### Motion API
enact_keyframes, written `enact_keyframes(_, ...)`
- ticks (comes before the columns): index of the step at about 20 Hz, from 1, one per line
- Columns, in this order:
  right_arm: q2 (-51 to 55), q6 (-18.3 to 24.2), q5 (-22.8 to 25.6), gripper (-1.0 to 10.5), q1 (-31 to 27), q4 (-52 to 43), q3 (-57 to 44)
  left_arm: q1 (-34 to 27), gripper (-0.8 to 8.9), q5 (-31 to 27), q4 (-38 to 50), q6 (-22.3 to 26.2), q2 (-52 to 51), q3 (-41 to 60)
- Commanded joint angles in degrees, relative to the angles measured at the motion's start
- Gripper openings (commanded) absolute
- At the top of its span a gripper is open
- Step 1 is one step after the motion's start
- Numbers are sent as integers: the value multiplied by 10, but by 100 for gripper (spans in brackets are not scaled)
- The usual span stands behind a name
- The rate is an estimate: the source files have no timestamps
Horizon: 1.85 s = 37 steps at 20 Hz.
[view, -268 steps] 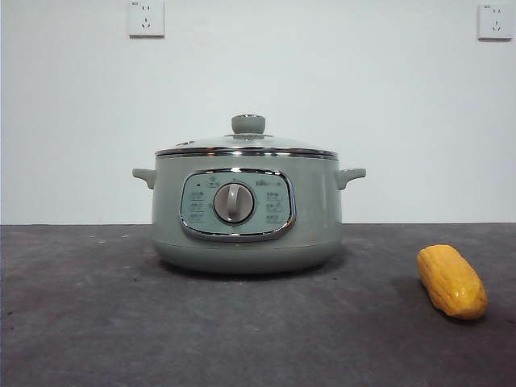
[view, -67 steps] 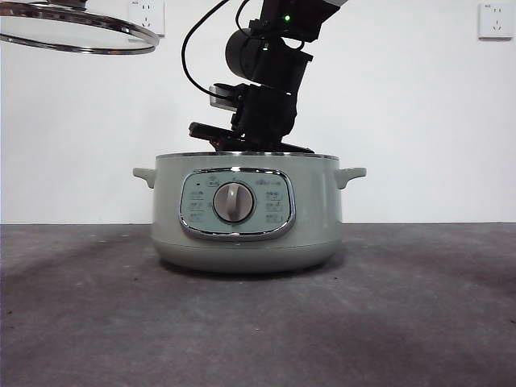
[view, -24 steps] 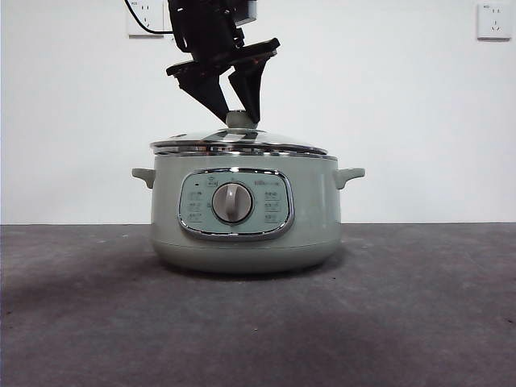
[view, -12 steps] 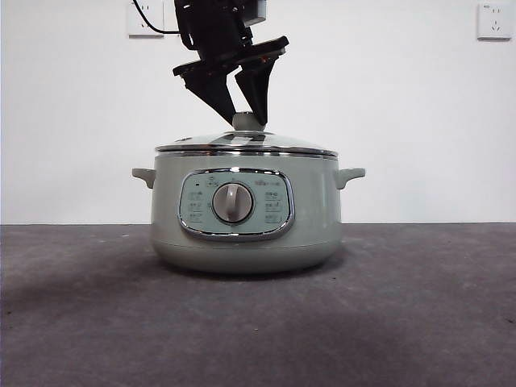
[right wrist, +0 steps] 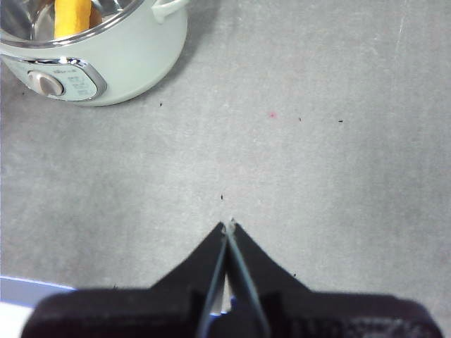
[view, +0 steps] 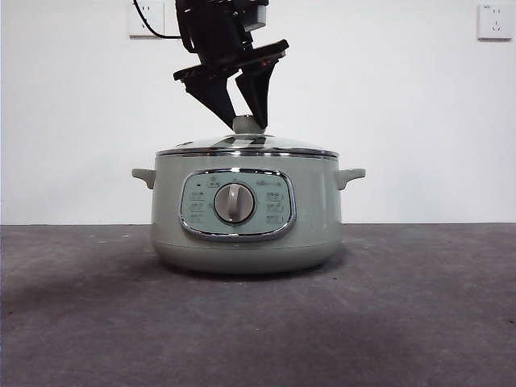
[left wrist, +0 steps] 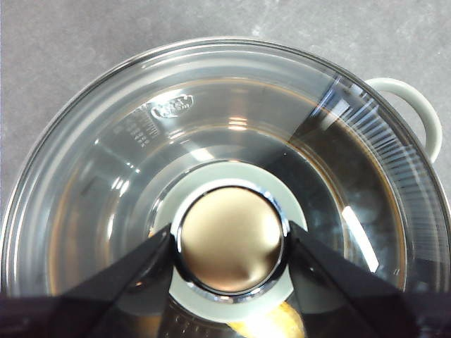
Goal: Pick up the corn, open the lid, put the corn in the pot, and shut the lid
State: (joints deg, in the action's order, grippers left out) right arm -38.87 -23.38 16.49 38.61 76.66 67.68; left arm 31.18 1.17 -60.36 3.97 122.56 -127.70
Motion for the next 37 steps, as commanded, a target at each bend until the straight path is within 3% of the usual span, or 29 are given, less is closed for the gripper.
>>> enact_keyframes(1,2,-5,0,-3,1,-2,-5,4,36,10,-30,8,47,26)
enact_keyframes(4,2,-4,0,-3,1,-3,-5,3,352,10,-32,8,47,26)
enact_keyframes(6,2,-5,0,-3,1,-3,-5,2,482,9,-28,8,47,26)
enact_keyframes(11,2,-4,0,-3,1,-1,-5,-1,482,4,-9,8,38,2)
enact_keyframes(15,2,-5,0,-3,1,7,-5,-5,480,3,-30,5,16,-97)
enact_keyframes(18,1,-5,1,-3,1,12,-5,-5,457,3,-63,-3,-10,-182)
enact_keyframes(19,1,-5,3,-3,1,12,-5,-5,382,3,-80,-9,-18,-208)
enact_keyframes(21,1,-7,16,-2,1,11,-5,-5,52,3,-131,-9,-38,-255)
enact_keyframes(22,1,-7,22,-1,1,11,-5,-3,-2,3,-152,-8,-50,-271)
enact_keyframes(28,0,-6,26,0,1,13,-5,2,-5,15,-155,-22,-150,-272)
enact_keyframes(37,0,-6,26,0,1,13,-5,149,-3,131,-155,-59,-341,-141)
